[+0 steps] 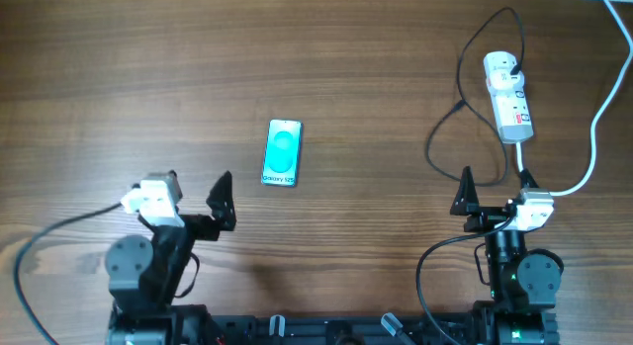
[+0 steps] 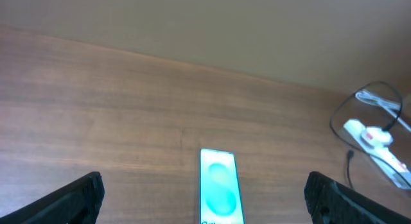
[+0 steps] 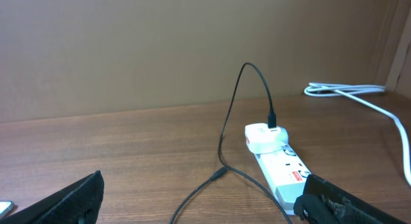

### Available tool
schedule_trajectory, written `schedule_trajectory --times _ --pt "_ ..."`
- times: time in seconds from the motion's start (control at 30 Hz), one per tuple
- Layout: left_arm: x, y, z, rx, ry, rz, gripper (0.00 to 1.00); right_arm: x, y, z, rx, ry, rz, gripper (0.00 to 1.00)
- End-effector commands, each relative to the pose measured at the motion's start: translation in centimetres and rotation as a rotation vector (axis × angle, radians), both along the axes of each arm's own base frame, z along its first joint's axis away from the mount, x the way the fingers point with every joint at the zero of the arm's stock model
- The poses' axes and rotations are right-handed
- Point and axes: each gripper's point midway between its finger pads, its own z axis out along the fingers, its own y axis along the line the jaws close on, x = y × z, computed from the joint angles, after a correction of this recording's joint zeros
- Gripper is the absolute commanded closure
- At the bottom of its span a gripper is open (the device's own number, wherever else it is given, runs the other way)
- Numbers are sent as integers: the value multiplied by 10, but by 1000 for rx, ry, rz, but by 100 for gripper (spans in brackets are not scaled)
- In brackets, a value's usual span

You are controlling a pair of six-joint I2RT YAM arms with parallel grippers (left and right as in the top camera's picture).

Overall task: Plug charger to phone and switch on socket
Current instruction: 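Move the left gripper over the Galaxy S25 phone and lower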

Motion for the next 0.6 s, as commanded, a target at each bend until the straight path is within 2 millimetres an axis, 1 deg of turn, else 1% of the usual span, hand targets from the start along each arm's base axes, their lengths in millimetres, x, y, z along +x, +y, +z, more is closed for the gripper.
schedule_trajectory --times 0.0,0.1,0.23,0.33,0.4,0.47,0.5,0.57 --pt "11 -1 33 -11 57 -7 0 -1 3 3 -9 -12 15 0" --pt "20 0 48 -14 160 -7 0 -1 3 3 -10 -12 15 0" --pt "33 0 55 17 292 -14 0 -1 3 3 -9 -12 15 0" --pt "43 2 48 46 377 11 0 -1 3 3 -10 -12 15 0" --pt "49 -6 38 55 424 -16 0 -1 3 3 -9 -12 15 0" --pt "53 -10 30 74 452 -19 0 -1 3 3 -10 -12 15 0" --pt "56 -12 23 108 474 -10 0 -1 3 3 -9 -12 15 0" --pt "58 -15 16 151 491 0 0 -1 3 3 -9 -12 15 0"
